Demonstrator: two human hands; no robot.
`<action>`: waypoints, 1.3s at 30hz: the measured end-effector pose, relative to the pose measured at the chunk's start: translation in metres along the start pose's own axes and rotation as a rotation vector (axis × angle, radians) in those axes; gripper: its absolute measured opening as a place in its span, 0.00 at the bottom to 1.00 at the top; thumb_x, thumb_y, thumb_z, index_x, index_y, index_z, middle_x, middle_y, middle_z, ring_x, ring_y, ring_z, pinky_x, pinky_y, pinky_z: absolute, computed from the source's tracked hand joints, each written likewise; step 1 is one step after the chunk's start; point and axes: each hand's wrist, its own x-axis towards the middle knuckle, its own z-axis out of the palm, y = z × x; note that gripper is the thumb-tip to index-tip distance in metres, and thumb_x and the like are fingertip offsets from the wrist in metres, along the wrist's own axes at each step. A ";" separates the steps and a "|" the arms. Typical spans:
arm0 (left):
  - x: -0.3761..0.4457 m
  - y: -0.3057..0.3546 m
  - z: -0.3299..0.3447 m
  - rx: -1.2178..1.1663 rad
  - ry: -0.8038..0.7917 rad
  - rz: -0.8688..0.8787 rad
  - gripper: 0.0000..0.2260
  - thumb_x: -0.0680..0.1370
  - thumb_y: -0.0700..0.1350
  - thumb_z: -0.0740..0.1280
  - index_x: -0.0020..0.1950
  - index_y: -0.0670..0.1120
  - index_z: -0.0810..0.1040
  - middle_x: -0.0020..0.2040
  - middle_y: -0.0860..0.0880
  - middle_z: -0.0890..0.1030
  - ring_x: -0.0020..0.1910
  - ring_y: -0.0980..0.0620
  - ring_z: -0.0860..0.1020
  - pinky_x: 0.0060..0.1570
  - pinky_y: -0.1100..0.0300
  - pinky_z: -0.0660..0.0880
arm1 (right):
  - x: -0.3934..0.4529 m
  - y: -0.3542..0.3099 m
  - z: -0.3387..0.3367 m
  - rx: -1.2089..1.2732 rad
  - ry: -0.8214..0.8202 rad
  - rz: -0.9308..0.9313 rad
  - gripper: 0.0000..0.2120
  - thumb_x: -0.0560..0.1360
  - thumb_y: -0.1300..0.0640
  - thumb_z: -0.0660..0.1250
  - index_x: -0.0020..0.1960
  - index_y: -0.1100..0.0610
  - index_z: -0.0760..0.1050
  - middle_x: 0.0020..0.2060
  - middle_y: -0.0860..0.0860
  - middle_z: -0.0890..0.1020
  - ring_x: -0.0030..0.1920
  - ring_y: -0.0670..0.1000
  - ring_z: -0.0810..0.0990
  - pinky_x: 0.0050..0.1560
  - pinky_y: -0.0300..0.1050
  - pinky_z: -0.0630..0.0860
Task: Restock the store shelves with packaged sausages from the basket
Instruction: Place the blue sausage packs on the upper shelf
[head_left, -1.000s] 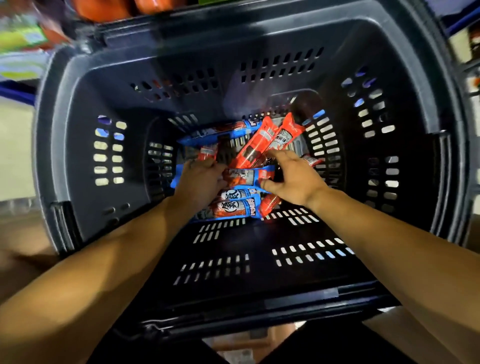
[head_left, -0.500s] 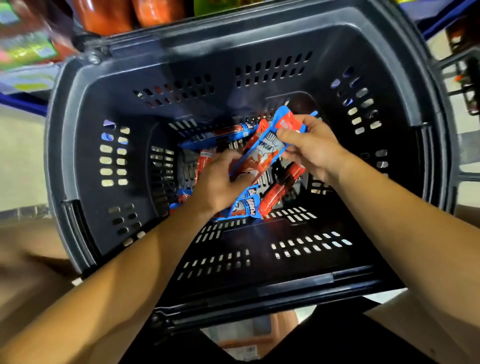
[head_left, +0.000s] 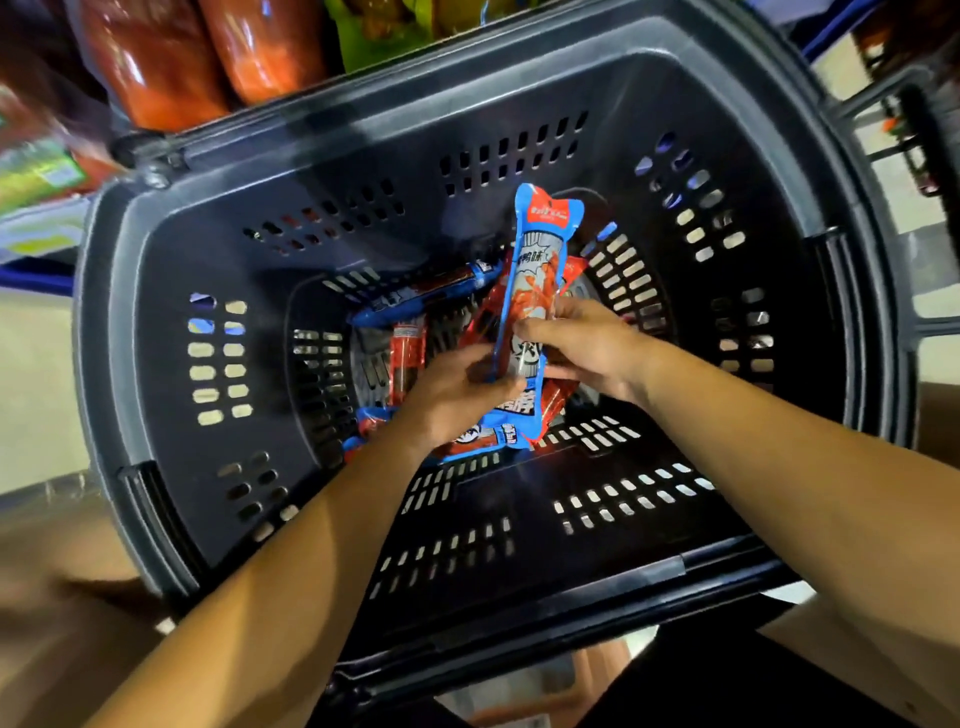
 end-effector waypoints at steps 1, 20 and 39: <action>0.004 -0.002 -0.002 -0.025 0.033 -0.010 0.06 0.76 0.48 0.72 0.51 0.56 0.79 0.47 0.58 0.83 0.45 0.65 0.80 0.47 0.71 0.75 | 0.001 0.000 -0.004 0.006 0.022 0.003 0.06 0.77 0.60 0.68 0.52 0.52 0.79 0.47 0.48 0.86 0.47 0.46 0.85 0.41 0.38 0.80; 0.077 -0.065 -0.054 0.899 0.251 -0.424 0.24 0.79 0.57 0.61 0.72 0.48 0.68 0.72 0.40 0.62 0.70 0.37 0.60 0.67 0.41 0.61 | 0.026 0.035 -0.027 -0.263 0.127 0.253 0.36 0.63 0.38 0.71 0.67 0.53 0.72 0.61 0.56 0.80 0.59 0.60 0.80 0.63 0.60 0.75; -0.020 -0.010 -0.040 0.059 0.285 -0.262 0.13 0.77 0.51 0.69 0.59 0.49 0.76 0.51 0.50 0.80 0.48 0.50 0.80 0.47 0.57 0.78 | -0.011 0.004 -0.019 -0.170 0.311 0.022 0.09 0.80 0.47 0.62 0.55 0.51 0.71 0.49 0.55 0.82 0.46 0.56 0.83 0.45 0.50 0.83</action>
